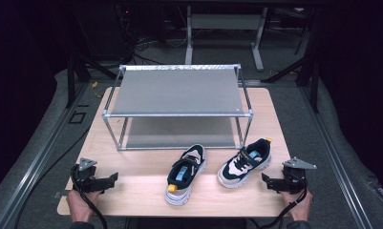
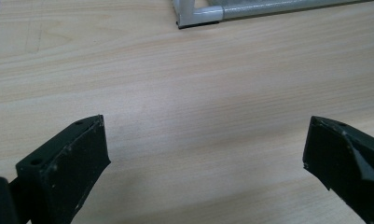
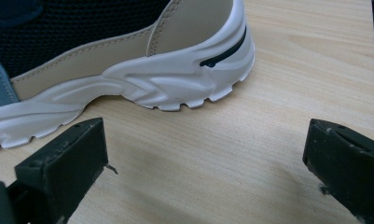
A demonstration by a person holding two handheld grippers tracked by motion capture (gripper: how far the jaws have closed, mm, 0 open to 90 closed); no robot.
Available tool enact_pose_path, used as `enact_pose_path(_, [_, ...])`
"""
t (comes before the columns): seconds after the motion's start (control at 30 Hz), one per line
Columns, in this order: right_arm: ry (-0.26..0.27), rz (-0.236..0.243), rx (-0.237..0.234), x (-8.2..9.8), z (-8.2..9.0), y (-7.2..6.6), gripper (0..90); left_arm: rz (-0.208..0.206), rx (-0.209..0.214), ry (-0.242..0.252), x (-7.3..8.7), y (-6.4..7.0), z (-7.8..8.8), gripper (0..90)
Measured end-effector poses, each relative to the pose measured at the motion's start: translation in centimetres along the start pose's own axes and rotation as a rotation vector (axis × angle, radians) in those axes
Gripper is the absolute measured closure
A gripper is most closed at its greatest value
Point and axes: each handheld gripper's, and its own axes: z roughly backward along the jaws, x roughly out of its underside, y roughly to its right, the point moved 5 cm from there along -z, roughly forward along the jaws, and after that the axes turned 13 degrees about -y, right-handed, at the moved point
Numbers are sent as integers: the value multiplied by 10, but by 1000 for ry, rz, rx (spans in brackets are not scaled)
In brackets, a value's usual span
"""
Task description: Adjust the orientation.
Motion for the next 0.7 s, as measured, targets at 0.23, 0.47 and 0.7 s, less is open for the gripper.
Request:
enact_pose_path(0.23, [16, -6, -5, 0, -1, 0, 0, 6, 0, -1, -1, 9, 11, 0])
enact_pose_path(0.47, [5, -7, -1, 0, 0, 1, 0, -19, 19, 38, -7, 33, 31, 0])
enact_pose_path(0.7, [4, -4, 2, -1, -2, 0, 0, -59, 48, 82, -14, 55, 48, 0])
